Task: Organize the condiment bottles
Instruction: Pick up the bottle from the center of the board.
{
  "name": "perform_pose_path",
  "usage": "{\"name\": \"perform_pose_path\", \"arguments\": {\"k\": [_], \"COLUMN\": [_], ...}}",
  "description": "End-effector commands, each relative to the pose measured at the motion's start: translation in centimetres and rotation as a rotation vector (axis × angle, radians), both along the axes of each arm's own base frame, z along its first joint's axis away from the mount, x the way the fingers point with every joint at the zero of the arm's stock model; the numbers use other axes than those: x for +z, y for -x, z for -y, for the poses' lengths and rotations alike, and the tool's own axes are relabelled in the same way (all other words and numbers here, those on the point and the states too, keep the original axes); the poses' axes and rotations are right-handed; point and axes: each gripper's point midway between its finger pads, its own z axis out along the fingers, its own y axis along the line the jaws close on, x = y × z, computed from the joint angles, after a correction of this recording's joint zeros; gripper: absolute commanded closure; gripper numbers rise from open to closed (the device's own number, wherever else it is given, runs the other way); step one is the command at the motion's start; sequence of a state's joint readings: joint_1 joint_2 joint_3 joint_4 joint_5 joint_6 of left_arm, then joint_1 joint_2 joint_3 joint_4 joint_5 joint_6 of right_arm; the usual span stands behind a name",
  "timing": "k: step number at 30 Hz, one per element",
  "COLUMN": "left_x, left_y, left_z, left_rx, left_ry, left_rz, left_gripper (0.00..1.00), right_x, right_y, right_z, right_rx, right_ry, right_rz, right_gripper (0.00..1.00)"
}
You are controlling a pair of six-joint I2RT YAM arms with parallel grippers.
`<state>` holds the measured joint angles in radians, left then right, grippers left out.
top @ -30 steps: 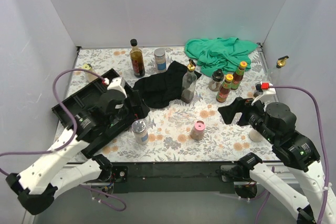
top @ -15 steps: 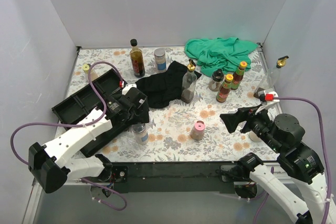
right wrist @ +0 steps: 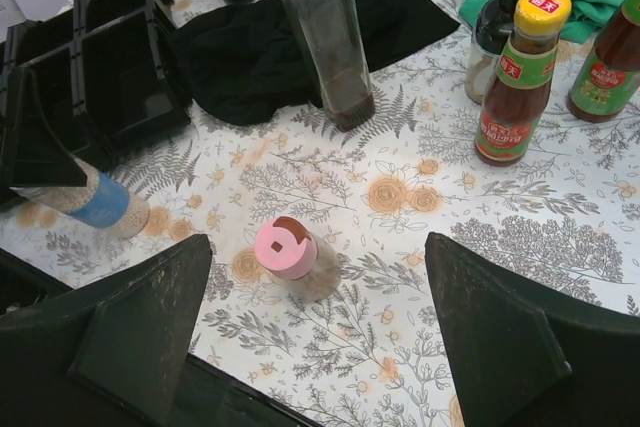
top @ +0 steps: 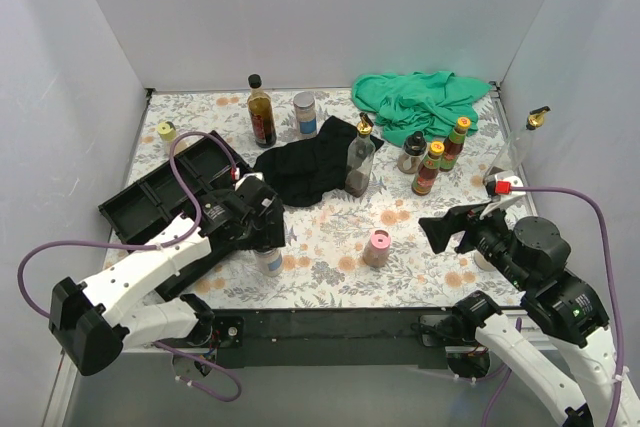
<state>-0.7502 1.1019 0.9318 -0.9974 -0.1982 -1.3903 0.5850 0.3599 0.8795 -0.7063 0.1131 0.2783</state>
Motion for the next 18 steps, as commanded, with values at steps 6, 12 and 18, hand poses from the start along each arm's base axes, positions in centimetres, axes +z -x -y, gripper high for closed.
{"name": "perform_pose_path", "arguments": {"k": [6, 12, 18], "left_x": [-0.5, 1.9, 6.2], "left_y": [0.3, -0.8, -2.8], "left_z": [-0.3, 0.0, 0.4], "left_rx": [0.003, 0.102, 0.295], "left_ry": [-0.038, 0.009, 0.100], "left_rz": [-0.031, 0.014, 0.100], "left_gripper": [0.70, 1.00, 1.00], "right_x": [-0.9, -1.5, -1.3], "right_y": [-0.2, 0.0, 0.1], "right_z": [-0.1, 0.4, 0.7], "right_rx": [0.001, -0.015, -0.026], "right_ry": [0.003, 0.005, 0.003], "right_rz": [0.008, 0.015, 0.025], "right_gripper": [0.04, 0.04, 0.04]}}
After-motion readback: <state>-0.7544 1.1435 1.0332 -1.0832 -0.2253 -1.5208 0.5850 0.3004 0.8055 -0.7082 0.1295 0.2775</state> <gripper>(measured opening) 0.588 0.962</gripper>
